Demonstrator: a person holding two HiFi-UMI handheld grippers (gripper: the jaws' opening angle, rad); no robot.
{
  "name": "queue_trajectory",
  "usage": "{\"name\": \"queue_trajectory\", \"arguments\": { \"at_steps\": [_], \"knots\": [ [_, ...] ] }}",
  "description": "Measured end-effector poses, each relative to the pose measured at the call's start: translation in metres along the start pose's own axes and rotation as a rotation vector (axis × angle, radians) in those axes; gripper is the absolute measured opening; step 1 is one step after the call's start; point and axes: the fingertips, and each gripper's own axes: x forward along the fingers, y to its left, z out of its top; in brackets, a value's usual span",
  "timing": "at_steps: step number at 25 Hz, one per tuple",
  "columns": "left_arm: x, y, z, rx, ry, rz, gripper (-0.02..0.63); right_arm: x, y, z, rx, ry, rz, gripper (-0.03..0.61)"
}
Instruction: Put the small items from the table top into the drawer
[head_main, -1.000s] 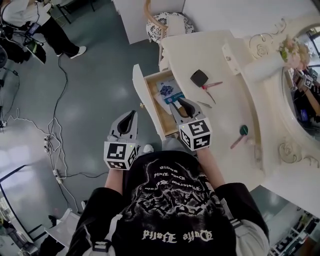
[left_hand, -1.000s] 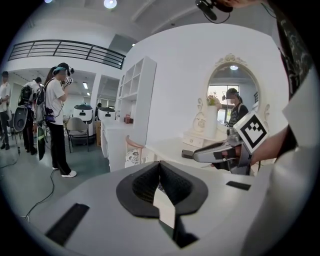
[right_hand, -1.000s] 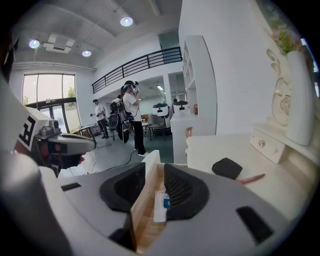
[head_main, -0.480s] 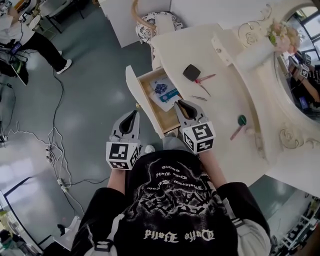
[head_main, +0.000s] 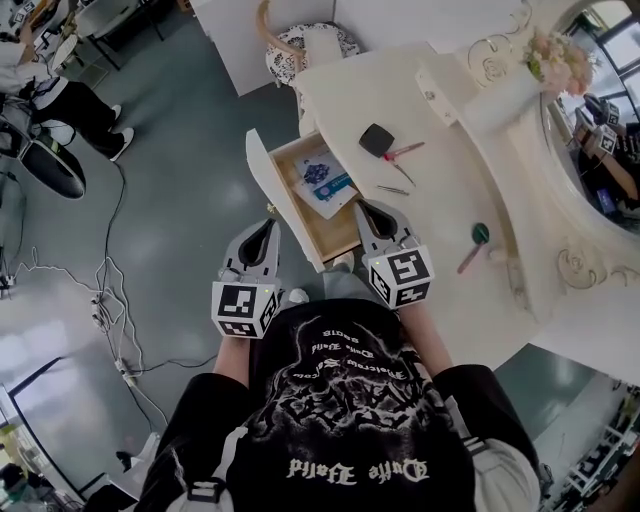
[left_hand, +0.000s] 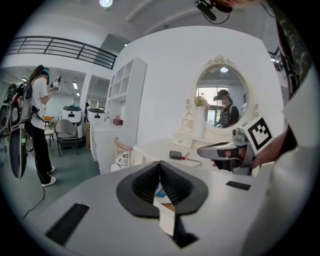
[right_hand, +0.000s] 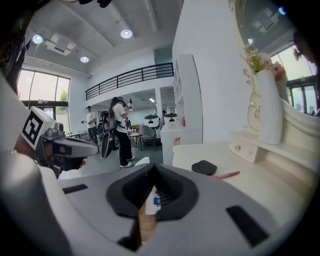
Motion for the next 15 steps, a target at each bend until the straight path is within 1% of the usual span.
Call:
{"name": "queue_trajectory", "arguments": {
  "at_steps": [15],
  "knots": [
    [0.003,-0.008,0.001,0.026,0.002,-0.043,0.015,-0.016,-0.003,-0.004,-0.034,-0.008,-0.049,0.009]
  ]
}}
